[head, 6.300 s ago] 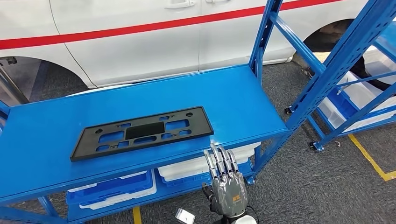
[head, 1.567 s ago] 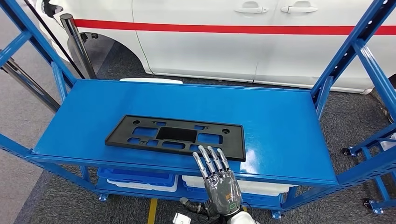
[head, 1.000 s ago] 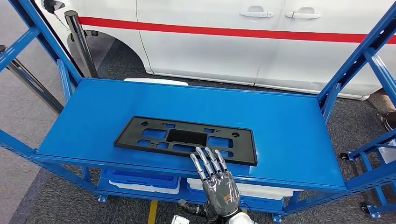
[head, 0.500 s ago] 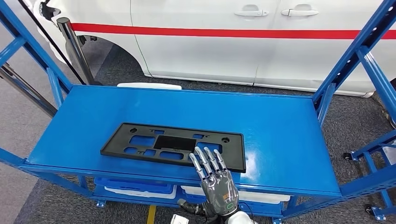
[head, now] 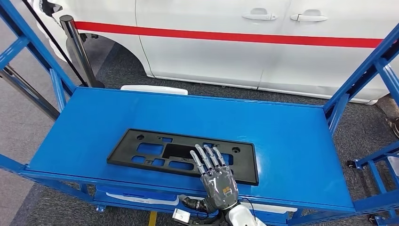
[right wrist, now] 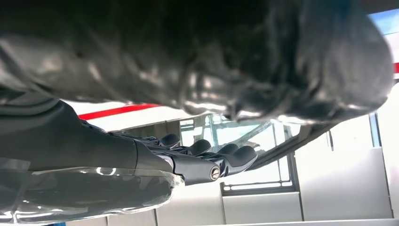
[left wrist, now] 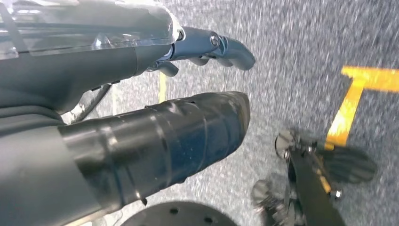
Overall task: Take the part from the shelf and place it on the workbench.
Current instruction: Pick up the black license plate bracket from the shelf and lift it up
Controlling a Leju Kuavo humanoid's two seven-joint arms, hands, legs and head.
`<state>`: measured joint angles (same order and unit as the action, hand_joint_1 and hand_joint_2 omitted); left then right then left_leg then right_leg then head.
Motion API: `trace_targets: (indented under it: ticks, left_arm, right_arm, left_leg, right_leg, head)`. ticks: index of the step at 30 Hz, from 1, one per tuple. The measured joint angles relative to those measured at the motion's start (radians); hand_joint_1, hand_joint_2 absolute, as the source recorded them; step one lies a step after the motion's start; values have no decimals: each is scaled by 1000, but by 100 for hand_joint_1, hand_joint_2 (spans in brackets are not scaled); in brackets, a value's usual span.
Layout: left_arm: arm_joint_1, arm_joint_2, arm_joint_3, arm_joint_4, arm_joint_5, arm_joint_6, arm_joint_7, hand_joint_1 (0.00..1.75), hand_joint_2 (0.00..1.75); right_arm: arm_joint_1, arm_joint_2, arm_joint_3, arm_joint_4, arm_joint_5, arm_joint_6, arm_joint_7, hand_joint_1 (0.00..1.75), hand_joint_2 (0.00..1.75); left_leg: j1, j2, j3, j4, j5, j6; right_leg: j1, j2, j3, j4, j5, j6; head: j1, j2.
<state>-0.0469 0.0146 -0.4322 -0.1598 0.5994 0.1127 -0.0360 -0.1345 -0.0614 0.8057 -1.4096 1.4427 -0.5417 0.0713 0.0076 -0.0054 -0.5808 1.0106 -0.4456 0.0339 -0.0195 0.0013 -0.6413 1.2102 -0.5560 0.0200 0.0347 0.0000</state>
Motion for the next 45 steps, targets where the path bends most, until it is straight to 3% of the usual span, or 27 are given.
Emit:
trace_targets:
  ticks: [2,4,6,8,11,13,14,17,19,21,23,24,26,27,28,29,31,33,38,41,43,45]
  left_arm:
    - [0,0,-1,0,0,0,-1,0,0]
    - [-1,-1,-2,0,1,0,-2,0,0]
    - [-1,-1,-2,0,1,0,-3,0,0]
    - [0,-2,-2,0,1,0,-3,0,0]
    - [-1,-2,-3,0,1,0,-4,0,0]
    - [1,-2,-3,0,1,0,-4,0,0]
    - [2,-2,-3,0,1,-1,-4,0,0]
    - [2,-2,-3,0,3,-1,-5,0,0]
    - [0,-2,-3,0,4,-1,-6,0,0]
    - [-1,-2,-3,0,4,-1,-6,0,0]
    - [0,-2,-3,0,4,-1,-6,0,0]
    - [0,-3,-3,0,5,-1,-6,0,0]
    - [0,-3,-4,0,8,-1,-6,0,0]
    - [0,-2,-4,0,9,-1,-6,0,0]
    - [0,-2,-4,0,11,-1,-6,0,0]
    - [0,-2,-4,0,13,0,-6,0,0]
    - [1,-2,-4,0,14,0,-6,0,0]
    - [0,-3,-4,0,15,-1,-6,0,0]
    - [0,-3,-4,0,15,-2,-6,0,0]
    - [0,-3,-4,0,18,-5,-6,0,0]
    - [0,-4,-5,0,22,-6,-8,0,0]
    - [0,-4,-5,0,25,-7,-10,0,0]
  right_arm:
    - [-3,0,0,3,-4,0,-2,0,87]
    - [-5,0,0,6,-7,0,-4,0,175]
    - [-5,0,0,8,-8,1,-5,0,175]
    - [-6,0,0,8,-8,1,-6,0,175]
    - [-7,2,0,10,-8,1,-6,0,175]
    - [-7,2,0,14,-8,1,-6,0,175]
    - [-7,2,0,16,-8,1,-6,0,175]
    - [-8,3,0,17,-12,4,-6,0,175]
    - [-9,5,0,17,-15,6,-6,0,175]
    - [-10,5,0,17,-18,7,-5,0,175]
    - [-12,5,0,17,-21,9,-5,0,175]
    - [-13,5,0,17,-23,11,-5,0,175]
    - [-13,5,0,19,-27,17,-5,0,175]
    - [-13,5,0,20,-29,20,-4,0,175]
    - [-12,4,0,21,-31,23,-4,0,175]
    - [-13,4,0,23,-34,27,-3,0,175]
    - [-15,4,0,23,-40,36,-3,0,175]
    - [-18,4,0,24,-45,43,-3,0,175]
    - [-22,4,0,24,-48,49,-3,0,175]
    - [-29,5,0,24,-61,73,-1,0,175]
    - [-37,5,0,26,-76,103,4,0,175]
    - [-43,4,0,28,-88,127,11,0,175]
  left_leg:
    - [0,-2,0,15,-12,-11]
    - [-2,-3,-3,23,-18,-23]
    - [0,-2,-4,22,-19,-32]
    - [2,-1,-16,56,-46,-41]
    - [4,0,-92,229,-135,-51]
    - [4,0,-126,299,-146,-52]
    - [4,0,-118,280,-123,-50]
    - [1,0,-29,86,-29,-38]
    - [-5,-1,-1,22,-18,-31]
    - [-5,-2,1,13,-16,-23]
    - [-1,0,9,-1,-10,-11]
    - [1,1,13,-7,-7,-5]
    - [0,3,14,-9,-6,2]
    - [-1,3,13,-8,-7,3]
    - [-1,3,14,-7,-8,4]
    - [-2,2,14,-5,-9,4]
    - [-2,1,16,0,-13,1]
    - [-2,0,16,5,-16,-2]
    - [-6,0,13,11,-19,-6]
    - [-6,0,2,34,-38,-26]
    - [-1,0,-35,119,-91,-42]
    - [3,0,-92,244,-146,-50]
  right_leg:
    - [-2,0,43,-112,56,-1]
    - [2,3,56,-151,62,-10]
    - [3,4,56,-156,65,-24]
    - [1,2,60,-162,69,-36]
    - [1,-2,63,-165,69,-44]
    - [3,-2,64,-165,68,-46]
    - [4,-1,65,-165,68,-46]
    - [6,1,71,-165,64,-42]
    - [8,1,70,-166,64,-33]
    - [9,1,70,-170,65,-22]
    - [10,0,64,-150,48,-11]
    - [11,0,47,-112,24,-8]
    - [9,0,-14,15,-37,-5]
    - [9,0,-44,73,-56,-4]
    - [8,0,-60,103,-57,-3]
    - [7,0,-58,93,-38,-3]
    - [7,0,-6,-20,32,-8]
    - [7,-1,42,-119,79,-14]
    - [11,0,57,-158,74,-16]
    - [11,0,59,-172,79,-32]
    - [7,-2,62,-178,85,-47]
    - [8,-4,61,-178,85,-49]
  head:
    - [0,0]
    - [-1,0]
    - [-1,0]
    - [-1,0]
    - [-1,0]
    - [-1,0]
    - [-1,0]
    - [-1,0]
    - [-1,0]
    - [-1,0]
    - [0,0]
    - [1,0]
    - [1,0]
    - [1,0]
    - [1,0]
    - [1,0]
    - [1,0]
    - [1,0]
    - [1,0]
    - [0,0]
    - [0,0]
    - [0,0]
